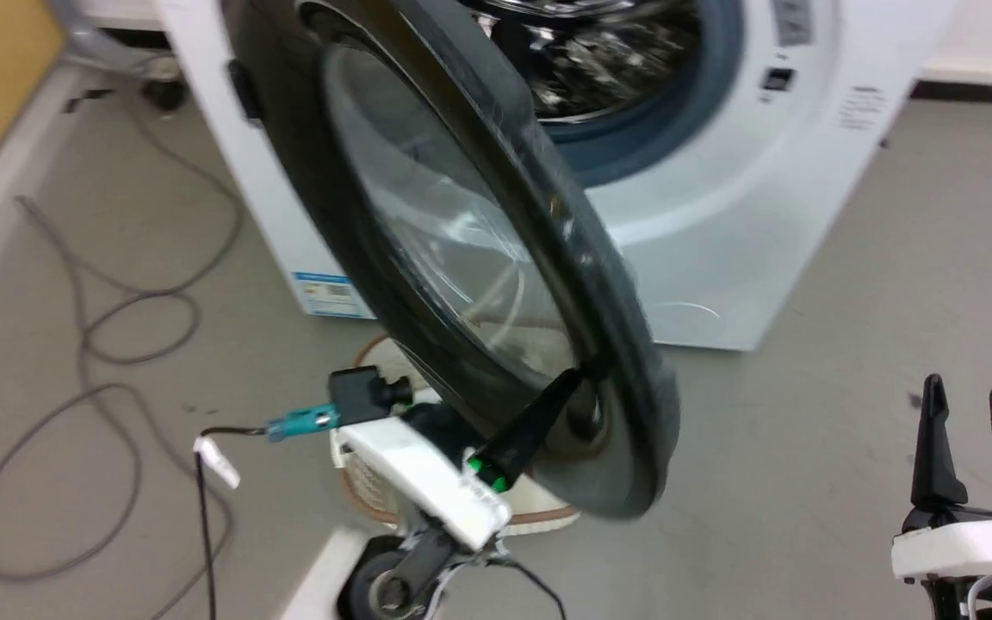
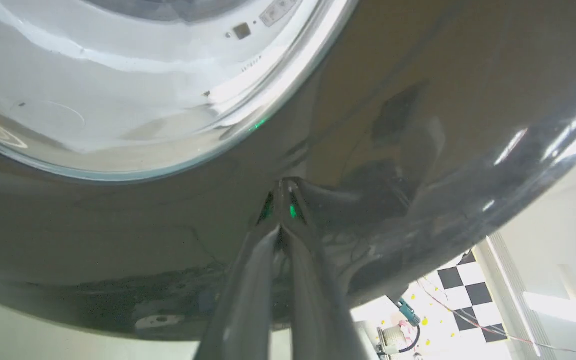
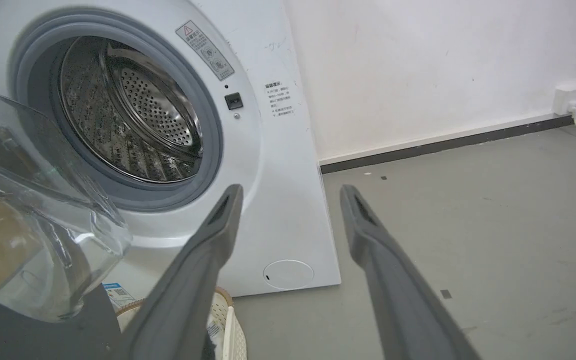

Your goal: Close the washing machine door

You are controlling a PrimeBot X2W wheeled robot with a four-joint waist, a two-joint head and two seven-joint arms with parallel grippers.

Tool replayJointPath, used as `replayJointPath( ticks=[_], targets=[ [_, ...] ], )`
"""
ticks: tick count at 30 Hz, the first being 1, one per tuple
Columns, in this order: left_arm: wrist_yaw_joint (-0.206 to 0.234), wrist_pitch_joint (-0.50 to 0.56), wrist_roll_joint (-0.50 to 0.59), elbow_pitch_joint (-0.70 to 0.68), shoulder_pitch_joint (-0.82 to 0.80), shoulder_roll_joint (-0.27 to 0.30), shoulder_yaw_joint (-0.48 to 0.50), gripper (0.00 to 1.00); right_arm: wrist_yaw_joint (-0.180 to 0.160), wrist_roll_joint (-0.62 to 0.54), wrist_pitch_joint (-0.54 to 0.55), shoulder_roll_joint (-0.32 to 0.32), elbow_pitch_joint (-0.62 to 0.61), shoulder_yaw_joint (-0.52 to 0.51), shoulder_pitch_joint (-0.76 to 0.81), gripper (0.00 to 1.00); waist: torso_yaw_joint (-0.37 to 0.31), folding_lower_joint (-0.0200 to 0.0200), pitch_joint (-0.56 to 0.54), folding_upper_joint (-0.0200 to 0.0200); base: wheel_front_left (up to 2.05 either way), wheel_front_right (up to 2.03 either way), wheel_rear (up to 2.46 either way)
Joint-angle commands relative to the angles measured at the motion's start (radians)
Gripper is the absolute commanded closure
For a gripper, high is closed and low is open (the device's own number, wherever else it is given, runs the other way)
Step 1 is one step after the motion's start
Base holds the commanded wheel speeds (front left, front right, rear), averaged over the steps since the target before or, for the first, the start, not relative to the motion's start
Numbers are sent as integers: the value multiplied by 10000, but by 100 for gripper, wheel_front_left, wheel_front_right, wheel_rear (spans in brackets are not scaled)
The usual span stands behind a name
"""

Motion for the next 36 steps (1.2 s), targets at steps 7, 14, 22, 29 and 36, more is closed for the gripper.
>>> replayJointPath(
  ticks=[7, 14, 22, 29, 36],
  targets=[
    [-46, -1565, 251, 1434, -1375, 15, -1185, 100, 6, -6, -44, 15, -81, 31, -265, 0, -802, 0, 350, 0, 0, 0, 0],
    [-46, -2668, 78, 2092, -2092, 343, -2462, 100, 6, 22, -44, 15, -59, 64, -313, 0, -827, 0, 343, 0, 0, 0, 0],
    [-46, -4252, 855, 1671, -2082, 1691, -3092, 100, 6, 3, -44, 15, 47, -87, -56, 0, -523, 0, -113, 0, 0, 0, 0],
    [1564, -4818, 4759, 2280, -2474, 2379, -2361, 100, 6, 37, -44, 15, -103, -182, 106, 0, -225, 0, -408, 0, 0, 0, 0],
    [4063, -4827, 9685, 21, -1281, 2228, 341, 100, 6, -7, -44, 15, -989, -319, -13, 0, 5, 0, -605, 0, 0, 0, 0]
  ],
)
